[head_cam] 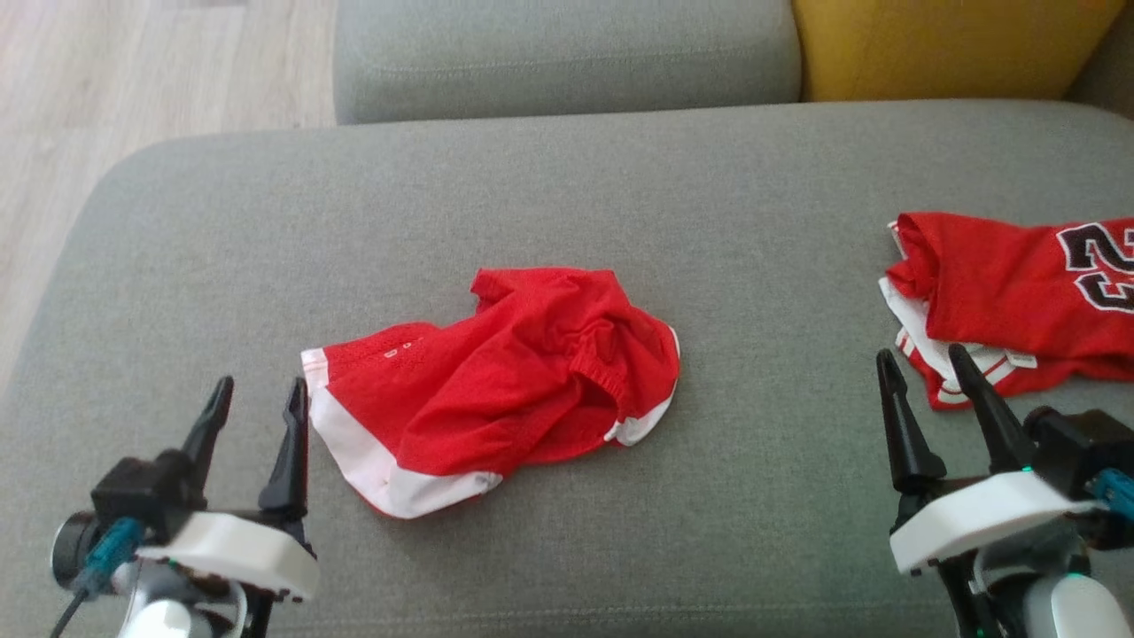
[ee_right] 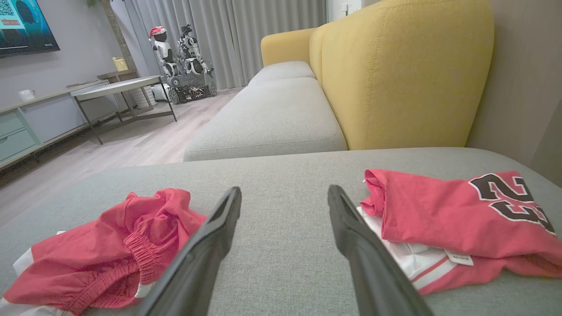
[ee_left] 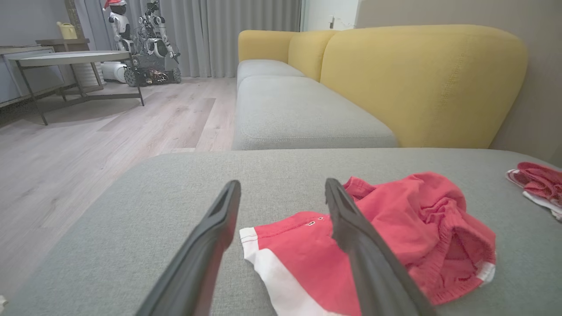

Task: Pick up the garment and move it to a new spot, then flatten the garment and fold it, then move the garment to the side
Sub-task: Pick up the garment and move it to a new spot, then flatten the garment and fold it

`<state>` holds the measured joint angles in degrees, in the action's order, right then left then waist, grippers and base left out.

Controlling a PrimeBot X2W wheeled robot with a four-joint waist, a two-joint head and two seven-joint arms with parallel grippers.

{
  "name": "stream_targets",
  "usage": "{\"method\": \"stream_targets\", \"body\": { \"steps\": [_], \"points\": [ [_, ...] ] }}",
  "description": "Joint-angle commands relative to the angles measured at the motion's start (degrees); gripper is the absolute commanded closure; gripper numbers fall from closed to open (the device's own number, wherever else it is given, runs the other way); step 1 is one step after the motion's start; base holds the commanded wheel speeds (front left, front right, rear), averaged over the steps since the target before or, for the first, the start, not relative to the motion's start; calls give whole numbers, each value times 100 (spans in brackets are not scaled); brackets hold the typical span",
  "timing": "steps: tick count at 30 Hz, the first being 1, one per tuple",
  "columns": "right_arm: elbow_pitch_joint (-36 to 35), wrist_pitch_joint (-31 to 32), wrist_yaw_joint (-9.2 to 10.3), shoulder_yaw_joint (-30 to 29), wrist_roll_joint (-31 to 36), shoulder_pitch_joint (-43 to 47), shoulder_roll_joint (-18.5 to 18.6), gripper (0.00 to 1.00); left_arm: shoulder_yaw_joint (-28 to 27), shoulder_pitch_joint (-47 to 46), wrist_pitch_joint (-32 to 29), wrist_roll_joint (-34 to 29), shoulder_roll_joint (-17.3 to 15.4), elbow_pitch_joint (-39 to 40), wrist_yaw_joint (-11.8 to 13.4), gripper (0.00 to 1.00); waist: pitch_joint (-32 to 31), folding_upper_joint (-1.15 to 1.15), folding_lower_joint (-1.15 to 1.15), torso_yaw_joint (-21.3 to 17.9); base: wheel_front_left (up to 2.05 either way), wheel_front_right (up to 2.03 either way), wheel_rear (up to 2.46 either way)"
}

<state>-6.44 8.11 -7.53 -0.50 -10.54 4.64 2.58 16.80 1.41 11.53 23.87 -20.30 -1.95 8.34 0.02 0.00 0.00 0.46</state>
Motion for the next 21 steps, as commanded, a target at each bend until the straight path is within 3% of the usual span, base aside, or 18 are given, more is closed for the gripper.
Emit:
{"method": "stream_targets", "body": {
  "steps": [1, 21],
  "points": [
    [-220, 12, 4, 135, 36, -128, 30, 0, -215, -228, -12, -40, -181, 228, 38, 0, -27, 0, 0, -1, 0, 0, 0],
    [-308, 50, 4, 108, 52, -32, 30, 0, -200, -84, -181, -23, -267, 425, 216, 0, -94, 0, 0, 15, 0, 0, 0]
  ]
}}
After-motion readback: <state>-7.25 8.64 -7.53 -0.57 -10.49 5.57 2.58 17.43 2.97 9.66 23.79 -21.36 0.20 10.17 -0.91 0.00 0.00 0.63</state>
